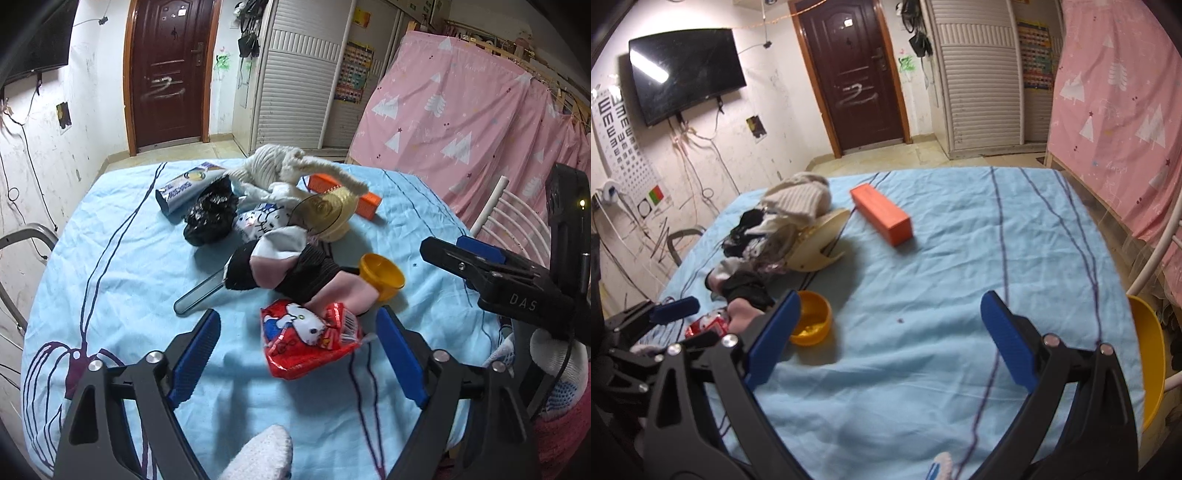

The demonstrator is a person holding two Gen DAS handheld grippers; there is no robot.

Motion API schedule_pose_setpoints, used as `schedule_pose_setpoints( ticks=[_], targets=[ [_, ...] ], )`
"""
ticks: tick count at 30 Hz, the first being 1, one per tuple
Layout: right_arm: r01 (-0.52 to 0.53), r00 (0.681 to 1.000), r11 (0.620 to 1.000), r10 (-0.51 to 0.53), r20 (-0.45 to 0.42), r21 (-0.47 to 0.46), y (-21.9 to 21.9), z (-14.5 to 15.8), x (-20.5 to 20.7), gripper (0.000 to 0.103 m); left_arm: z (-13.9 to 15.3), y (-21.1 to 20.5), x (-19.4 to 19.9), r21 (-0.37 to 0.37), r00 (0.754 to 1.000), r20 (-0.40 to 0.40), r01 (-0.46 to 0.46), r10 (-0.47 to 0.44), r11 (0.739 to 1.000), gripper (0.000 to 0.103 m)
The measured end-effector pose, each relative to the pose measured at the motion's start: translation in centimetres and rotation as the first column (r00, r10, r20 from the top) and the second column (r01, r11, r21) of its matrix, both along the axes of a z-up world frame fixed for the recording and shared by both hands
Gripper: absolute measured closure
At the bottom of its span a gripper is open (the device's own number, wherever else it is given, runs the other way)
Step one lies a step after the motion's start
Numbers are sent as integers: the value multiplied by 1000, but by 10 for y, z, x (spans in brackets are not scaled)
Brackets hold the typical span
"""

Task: Collect trash
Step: 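Move the left gripper back over the bed to the red snack bag, then grasp the red Hello Kitty bag with left gripper while right grasps yellow cup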

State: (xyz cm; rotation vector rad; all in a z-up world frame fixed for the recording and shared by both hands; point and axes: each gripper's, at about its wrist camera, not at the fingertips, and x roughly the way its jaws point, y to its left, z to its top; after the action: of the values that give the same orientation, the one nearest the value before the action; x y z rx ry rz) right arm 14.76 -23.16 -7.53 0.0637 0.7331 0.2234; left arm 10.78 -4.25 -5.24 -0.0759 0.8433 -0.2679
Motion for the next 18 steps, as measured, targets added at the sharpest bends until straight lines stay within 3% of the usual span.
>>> schedule_pose_setpoints(
  ticks=[3,8,18],
  targets=[
    [-9,1000,1000,9,-7,-10,8,-1,3,9,-7,4,3,-22,999,-31,15,-15,1000,53],
    [-30,999,999,30,-22,-31,20,-3,5,9,-13,4,0,-42,998,-31,58,-60,997,71],
    [-114,992,986,107,-62,-121,52,-9,11,9,-4,26,-8,-99,1000,-4,25,-25,995,76]
  ],
)
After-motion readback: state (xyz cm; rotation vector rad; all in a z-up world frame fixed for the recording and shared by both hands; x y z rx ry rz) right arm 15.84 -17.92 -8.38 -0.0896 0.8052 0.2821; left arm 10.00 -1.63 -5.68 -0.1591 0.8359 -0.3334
